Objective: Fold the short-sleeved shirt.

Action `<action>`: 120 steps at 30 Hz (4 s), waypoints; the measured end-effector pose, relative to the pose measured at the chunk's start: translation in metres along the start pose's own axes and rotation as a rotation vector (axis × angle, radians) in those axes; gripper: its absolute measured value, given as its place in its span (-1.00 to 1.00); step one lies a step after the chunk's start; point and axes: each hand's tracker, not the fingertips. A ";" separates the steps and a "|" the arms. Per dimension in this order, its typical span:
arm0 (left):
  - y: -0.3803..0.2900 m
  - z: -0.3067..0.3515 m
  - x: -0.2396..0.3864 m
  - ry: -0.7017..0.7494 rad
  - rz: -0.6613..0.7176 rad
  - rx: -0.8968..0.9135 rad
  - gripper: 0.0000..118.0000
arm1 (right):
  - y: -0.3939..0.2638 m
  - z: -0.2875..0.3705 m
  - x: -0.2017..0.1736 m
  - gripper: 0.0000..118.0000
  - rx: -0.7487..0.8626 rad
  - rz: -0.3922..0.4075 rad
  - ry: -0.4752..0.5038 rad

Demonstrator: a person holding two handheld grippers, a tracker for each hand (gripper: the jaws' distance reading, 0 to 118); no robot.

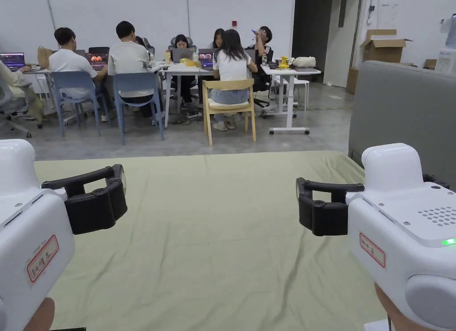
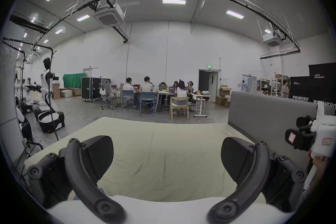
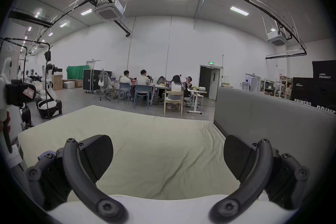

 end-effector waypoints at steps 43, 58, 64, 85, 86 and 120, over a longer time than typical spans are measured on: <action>-0.010 -0.007 -0.002 -0.034 -0.015 -0.052 1.00 | 0.003 -0.004 -0.004 1.00 -0.034 -0.072 0.065; -0.011 -0.009 -0.004 -0.022 -0.013 -0.062 1.00 | 0.005 -0.005 -0.005 1.00 -0.016 -0.085 0.042; -0.011 -0.012 0.000 -0.030 -0.031 -0.071 1.00 | 0.006 -0.005 -0.008 1.00 -0.017 -0.065 0.029; -0.018 -0.015 -0.002 -0.048 -0.041 -0.101 1.00 | -0.001 -0.011 0.001 1.00 0.002 -0.071 -0.050; -0.018 -0.015 -0.002 -0.049 -0.042 -0.100 1.00 | -0.001 -0.011 0.003 1.00 0.008 -0.080 -0.027; -0.022 -0.023 0.004 -0.074 -0.037 -0.122 1.00 | 0.028 -0.011 0.017 1.00 -0.114 -0.266 0.083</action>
